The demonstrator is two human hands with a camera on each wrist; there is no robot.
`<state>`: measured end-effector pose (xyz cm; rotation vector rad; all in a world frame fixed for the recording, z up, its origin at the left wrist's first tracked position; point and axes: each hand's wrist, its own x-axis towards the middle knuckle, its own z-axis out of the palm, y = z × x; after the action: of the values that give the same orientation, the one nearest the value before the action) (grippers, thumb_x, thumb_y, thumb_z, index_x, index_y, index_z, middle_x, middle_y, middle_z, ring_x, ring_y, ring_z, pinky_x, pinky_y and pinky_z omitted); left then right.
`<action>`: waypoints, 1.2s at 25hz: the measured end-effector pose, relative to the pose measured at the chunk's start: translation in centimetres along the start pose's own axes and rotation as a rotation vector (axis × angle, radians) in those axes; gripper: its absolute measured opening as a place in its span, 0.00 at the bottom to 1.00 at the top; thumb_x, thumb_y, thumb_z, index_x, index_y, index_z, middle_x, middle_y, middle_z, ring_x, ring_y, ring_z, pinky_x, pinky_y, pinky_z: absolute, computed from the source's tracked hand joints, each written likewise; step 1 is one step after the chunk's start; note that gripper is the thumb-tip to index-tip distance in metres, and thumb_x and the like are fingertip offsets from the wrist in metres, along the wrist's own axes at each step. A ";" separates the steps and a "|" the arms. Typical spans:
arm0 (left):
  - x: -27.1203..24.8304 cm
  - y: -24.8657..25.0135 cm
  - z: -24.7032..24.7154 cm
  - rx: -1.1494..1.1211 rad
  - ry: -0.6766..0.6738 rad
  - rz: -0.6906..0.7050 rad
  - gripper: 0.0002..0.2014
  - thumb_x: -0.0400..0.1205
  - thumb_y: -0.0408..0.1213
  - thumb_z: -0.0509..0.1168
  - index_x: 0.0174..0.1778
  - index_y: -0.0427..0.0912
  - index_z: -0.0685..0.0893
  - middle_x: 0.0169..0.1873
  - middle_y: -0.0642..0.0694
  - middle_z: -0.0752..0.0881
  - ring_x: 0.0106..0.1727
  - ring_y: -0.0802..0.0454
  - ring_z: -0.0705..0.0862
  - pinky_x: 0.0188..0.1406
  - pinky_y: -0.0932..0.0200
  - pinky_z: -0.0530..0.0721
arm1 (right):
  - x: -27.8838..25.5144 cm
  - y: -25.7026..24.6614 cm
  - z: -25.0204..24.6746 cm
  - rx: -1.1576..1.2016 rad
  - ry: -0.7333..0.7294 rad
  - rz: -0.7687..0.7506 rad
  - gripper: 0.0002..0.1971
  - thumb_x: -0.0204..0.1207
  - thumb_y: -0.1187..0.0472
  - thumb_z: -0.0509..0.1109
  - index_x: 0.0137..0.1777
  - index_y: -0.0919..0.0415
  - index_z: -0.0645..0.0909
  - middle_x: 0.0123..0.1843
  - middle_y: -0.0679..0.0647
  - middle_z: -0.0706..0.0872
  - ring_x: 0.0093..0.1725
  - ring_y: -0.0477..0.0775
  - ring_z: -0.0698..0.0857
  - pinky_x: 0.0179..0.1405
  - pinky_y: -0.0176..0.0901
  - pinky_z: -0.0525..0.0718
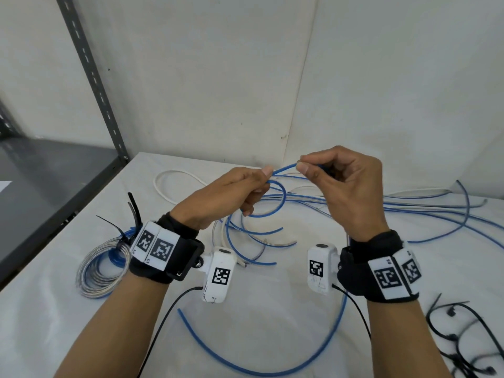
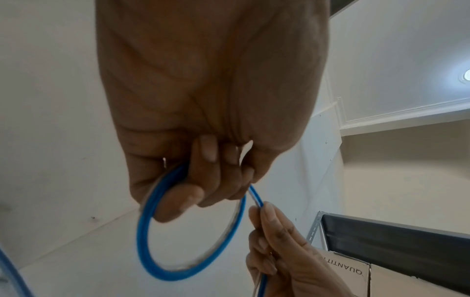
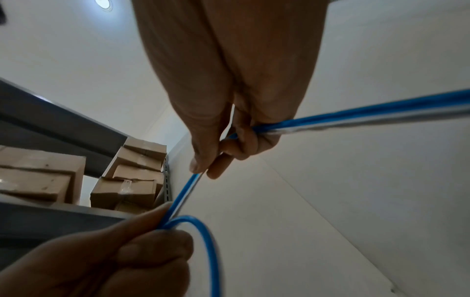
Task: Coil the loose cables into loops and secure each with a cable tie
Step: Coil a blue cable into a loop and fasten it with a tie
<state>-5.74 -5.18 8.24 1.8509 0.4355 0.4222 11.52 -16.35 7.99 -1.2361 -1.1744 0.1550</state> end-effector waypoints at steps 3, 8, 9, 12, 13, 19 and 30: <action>0.3 -0.1 -0.1 -0.039 0.033 -0.058 0.22 0.94 0.49 0.48 0.34 0.47 0.63 0.30 0.51 0.59 0.29 0.53 0.59 0.36 0.56 0.72 | -0.1 0.2 0.3 0.006 0.017 0.001 0.05 0.73 0.67 0.82 0.45 0.57 0.90 0.40 0.49 0.93 0.40 0.46 0.89 0.45 0.36 0.85; 0.5 0.0 -0.7 -0.251 0.107 -0.024 0.20 0.94 0.45 0.49 0.34 0.48 0.59 0.28 0.51 0.56 0.29 0.51 0.53 0.29 0.59 0.68 | -0.1 0.9 0.4 0.013 -0.178 0.132 0.06 0.75 0.65 0.81 0.42 0.53 0.90 0.40 0.53 0.93 0.40 0.52 0.87 0.42 0.43 0.84; 0.5 0.0 -0.7 -0.300 0.124 -0.020 0.21 0.94 0.45 0.49 0.33 0.48 0.60 0.27 0.51 0.56 0.29 0.51 0.52 0.27 0.60 0.67 | -0.3 1.0 0.6 0.027 -0.196 0.146 0.05 0.76 0.65 0.80 0.43 0.54 0.89 0.39 0.51 0.93 0.39 0.49 0.87 0.40 0.40 0.83; 0.7 0.0 -0.6 -0.360 0.154 -0.032 0.22 0.94 0.45 0.49 0.31 0.48 0.61 0.25 0.52 0.56 0.28 0.51 0.52 0.25 0.60 0.66 | -0.6 1.2 1.5 0.019 -0.166 0.132 0.03 0.77 0.63 0.79 0.45 0.55 0.89 0.43 0.50 0.93 0.42 0.51 0.89 0.39 0.45 0.83; 0.7 -0.1 -0.6 -0.358 0.152 -0.037 0.23 0.94 0.46 0.49 0.31 0.48 0.61 0.25 0.52 0.56 0.28 0.50 0.52 0.25 0.60 0.66 | -0.7 1.3 1.7 0.001 -0.135 0.124 0.02 0.78 0.62 0.79 0.45 0.55 0.89 0.45 0.51 0.94 0.45 0.55 0.90 0.41 0.52 0.85; 0.6 -0.1 -0.6 -0.409 0.173 0.004 0.20 0.94 0.46 0.49 0.35 0.47 0.57 0.28 0.49 0.54 0.28 0.50 0.52 0.25 0.60 0.67 | -1.0 1.2 2.4 0.037 -0.145 0.176 0.04 0.75 0.59 0.81 0.44 0.52 0.88 0.45 0.53 0.95 0.52 0.59 0.93 0.47 0.62 0.85; 0.7 -0.6 0.2 -0.207 0.053 -0.076 0.23 0.94 0.45 0.51 0.31 0.46 0.66 0.25 0.55 0.60 0.25 0.55 0.60 0.34 0.58 0.75 | -0.6 0.8 0.6 -0.167 -0.289 0.074 0.04 0.77 0.64 0.79 0.47 0.54 0.92 0.42 0.48 0.93 0.41 0.49 0.88 0.36 0.38 0.81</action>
<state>-5.10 -4.81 7.66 1.6213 0.4785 0.4486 11.17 -16.07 6.90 -1.4391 -1.4137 0.3035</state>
